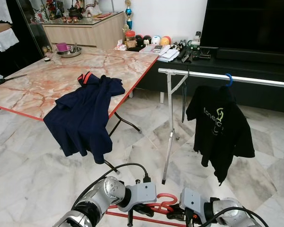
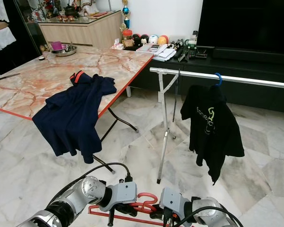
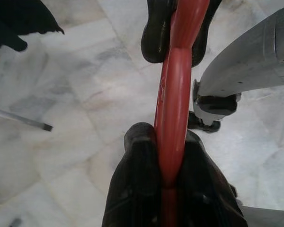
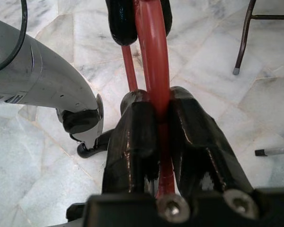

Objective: Hang hanger

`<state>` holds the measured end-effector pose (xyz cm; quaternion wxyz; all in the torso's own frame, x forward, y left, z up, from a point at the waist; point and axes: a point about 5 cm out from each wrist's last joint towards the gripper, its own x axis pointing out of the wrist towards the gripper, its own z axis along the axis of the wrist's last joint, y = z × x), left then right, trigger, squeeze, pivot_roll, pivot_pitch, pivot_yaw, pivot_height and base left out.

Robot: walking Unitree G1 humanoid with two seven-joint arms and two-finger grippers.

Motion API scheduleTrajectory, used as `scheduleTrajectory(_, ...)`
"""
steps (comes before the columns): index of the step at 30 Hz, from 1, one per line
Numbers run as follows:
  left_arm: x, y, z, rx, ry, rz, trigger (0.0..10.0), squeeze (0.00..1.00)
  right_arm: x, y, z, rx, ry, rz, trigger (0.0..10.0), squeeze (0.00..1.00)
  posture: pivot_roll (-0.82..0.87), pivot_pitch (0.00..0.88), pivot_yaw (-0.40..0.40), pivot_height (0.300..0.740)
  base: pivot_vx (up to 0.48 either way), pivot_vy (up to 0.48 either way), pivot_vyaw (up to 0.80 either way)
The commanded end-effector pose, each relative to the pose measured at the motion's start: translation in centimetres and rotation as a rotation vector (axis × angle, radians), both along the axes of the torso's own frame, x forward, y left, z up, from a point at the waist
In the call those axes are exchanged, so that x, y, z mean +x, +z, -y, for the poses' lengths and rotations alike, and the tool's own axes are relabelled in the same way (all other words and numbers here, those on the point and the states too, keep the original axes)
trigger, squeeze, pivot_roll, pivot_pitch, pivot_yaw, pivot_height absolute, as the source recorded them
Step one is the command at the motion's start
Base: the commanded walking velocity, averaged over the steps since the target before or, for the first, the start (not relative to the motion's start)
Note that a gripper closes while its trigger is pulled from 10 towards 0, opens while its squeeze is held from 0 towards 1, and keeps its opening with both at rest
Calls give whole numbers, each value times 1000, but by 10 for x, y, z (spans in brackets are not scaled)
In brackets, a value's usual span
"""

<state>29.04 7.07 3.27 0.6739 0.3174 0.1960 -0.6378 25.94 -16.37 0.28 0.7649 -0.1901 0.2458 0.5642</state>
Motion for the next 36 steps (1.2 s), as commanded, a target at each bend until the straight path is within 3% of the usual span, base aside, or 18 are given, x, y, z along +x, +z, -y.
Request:
scheduleTrajectory(1,6,6,-1,-35,33,45,10000,0,8,6,2,34,-60,18,0,0,-33,0,43,740,0,0,0)
scheduleTrajectory(3,8,8,-3,-56,60,14,10000,0,9,7,3,34,-61,18,0,0,-35,0,44,740,0,0,0)
scheduleTrajectory(4,8,9,-4,-74,59,-18,10000,1000,9,7,4,33,-59,18,0,0,-36,0,43,740,0,0,0)
scheduleTrajectory(15,7,14,-25,-125,53,-147,10000,1000,0,-1,15,-14,-79,-28,0,0,-33,5,42,740,0,0,0)
scheduleTrajectory(21,1,10,-40,-138,69,-200,10000,1000,-15,-14,36,-68,-162,-90,0,0,-34,13,45,740,0,0,0)
scheduleTrajectory(26,2,7,-49,-156,156,-190,10000,1000,-24,-23,50,-99,-303,-119,0,0,-31,21,48,740,0,0,0)
scheduleTrajectory(28,4,2,-54,-169,268,-153,10000,1000,-29,-32,57,-138,-437,-123,0,0,-30,25,50,740,0,0,0)
scheduleTrajectory(29,2,-7,-61,-183,394,-150,10000,1000,-34,-39,64,-147,-610,-127,0,0,-31,28,53,740,0,0,0)
scheduleTrajectory(30,2,-7,-61,-183,394,-150,10000,1000,-34,-39,64,-147,-610,-127,0,0,-31,28,53,740,0,0,0)
scheduleTrajectory(31,-1,-16,-66,-167,475,-145,10000,878,-36,-43,68,-133,-754,-135,0,0,-31,32,55,740,0,0,0)
scheduleTrajectory(32,-3,-20,-69,-147,521,-149,10000,0,-38,-46,70,-110,-856,-147,0,0,-31,32,55,740,0,0,0)
scheduleTrajectory(33,-6,-26,-72,-127,566,-160,10000,0,-40,-48,72,-95,-920,-157,0,0,-26,34,57,740,0,0,0)
scheduleTrajectory(34,-20,-46,-82,-64,692,-198,10000,0,-49,-55,77,-52,-1121,-182,0,0,-26,37,56,740,0,0,0)
scheduleTrajectory(36,-35,-63,-92,6,799,-221,10000,0,-59,-61,82,-35,-1294,-206,0,0,-27,39,57,740,0,0,0)
